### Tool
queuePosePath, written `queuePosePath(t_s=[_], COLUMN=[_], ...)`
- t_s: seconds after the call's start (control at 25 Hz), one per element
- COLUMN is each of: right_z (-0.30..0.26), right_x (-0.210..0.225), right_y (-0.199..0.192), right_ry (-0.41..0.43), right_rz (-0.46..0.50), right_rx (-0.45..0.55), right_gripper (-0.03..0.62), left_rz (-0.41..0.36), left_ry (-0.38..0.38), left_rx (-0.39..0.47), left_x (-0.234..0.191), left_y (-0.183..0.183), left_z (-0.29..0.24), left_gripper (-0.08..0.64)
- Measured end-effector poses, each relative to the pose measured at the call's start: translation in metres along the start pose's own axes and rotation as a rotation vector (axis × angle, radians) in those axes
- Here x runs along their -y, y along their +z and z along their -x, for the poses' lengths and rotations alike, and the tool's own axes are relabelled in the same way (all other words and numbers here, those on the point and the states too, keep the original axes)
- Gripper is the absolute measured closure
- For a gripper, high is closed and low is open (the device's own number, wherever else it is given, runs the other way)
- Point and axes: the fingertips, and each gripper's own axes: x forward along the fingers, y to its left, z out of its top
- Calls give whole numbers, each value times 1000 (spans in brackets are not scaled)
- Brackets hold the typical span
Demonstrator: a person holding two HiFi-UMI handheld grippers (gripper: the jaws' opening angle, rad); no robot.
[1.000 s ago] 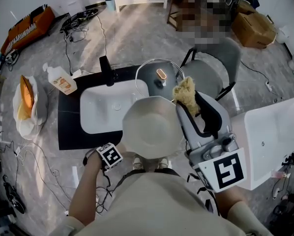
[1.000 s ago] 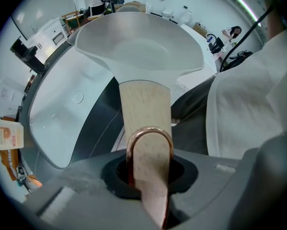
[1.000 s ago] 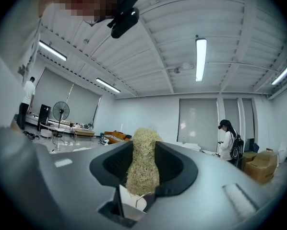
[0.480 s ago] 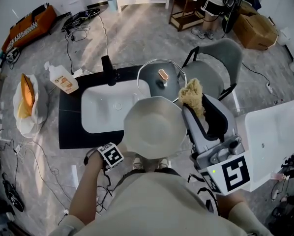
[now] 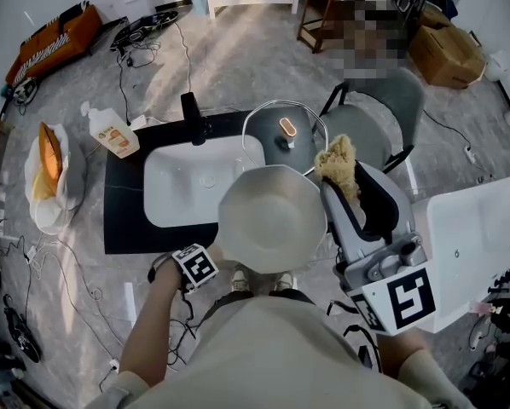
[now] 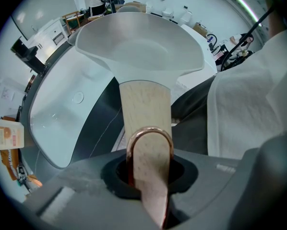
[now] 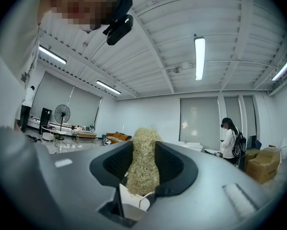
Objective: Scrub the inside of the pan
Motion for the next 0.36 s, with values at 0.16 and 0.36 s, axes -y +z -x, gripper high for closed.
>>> queuePosePath(t_s=[0.16, 0.36], right_z=[0, -2], right_x=[0, 2], right_y=[-6, -12], right_ry=[-2, -7], right_rz=[-14, -17], right_rx=[-11, -22], right_gripper=[443, 443], left_rz=[-1, -5], left_ry=[0, 2], left_rx=[-2, 0], left_x=[0, -4], left_y=[0, 4], left_z=[0, 1], left_gripper=[488, 488])
